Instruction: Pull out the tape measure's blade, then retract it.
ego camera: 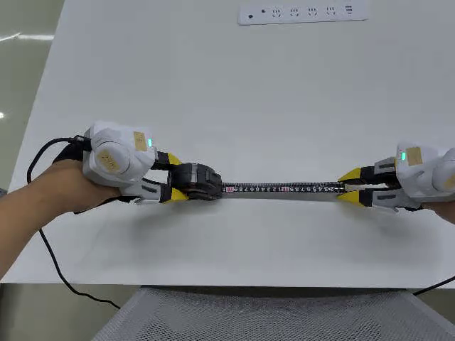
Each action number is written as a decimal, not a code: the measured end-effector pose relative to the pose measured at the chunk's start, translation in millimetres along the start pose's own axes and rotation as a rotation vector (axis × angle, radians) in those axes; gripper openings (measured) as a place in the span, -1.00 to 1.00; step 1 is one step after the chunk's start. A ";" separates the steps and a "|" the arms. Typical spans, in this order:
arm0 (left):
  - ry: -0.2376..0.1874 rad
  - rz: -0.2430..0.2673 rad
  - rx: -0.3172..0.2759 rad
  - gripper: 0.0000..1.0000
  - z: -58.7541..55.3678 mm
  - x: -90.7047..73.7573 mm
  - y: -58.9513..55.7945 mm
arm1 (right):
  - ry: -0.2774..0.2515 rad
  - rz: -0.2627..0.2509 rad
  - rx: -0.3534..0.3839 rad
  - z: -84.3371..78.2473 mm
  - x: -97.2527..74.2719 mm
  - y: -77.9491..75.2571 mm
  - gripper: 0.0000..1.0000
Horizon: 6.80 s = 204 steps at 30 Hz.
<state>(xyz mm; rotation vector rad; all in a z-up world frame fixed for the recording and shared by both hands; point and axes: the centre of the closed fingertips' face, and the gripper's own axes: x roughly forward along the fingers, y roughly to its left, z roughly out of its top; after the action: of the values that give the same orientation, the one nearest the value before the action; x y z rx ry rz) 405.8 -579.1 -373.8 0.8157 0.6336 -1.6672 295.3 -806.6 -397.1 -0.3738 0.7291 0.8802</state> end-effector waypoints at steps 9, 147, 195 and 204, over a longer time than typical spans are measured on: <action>0.000 0.000 0.002 -0.45 0.4 0.1 0.4 | 0.015 -0.019 0.011 -10.8 -9.5 -3.2 -0.79; -0.184 0.257 -0.406 0.58 -1.8 -40.7 -37.8 | -0.064 -0.189 0.270 10.7 -35.3 33.7 0.55; -0.310 0.400 -0.628 0.58 -14.6 -67.0 -74.6 | -0.169 -0.346 0.386 5.1 -87.9 56.6 0.60; -0.309 0.405 -0.620 0.58 -11.9 -67.6 -71.4 | -0.172 -0.341 0.387 6.3 -86.0 57.1 0.59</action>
<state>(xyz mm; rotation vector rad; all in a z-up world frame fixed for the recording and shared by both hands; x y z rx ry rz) 348.2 -512.5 -328.3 0.2082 0.6617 -1.0986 215.8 -817.4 -331.8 -0.0705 0.6353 0.4295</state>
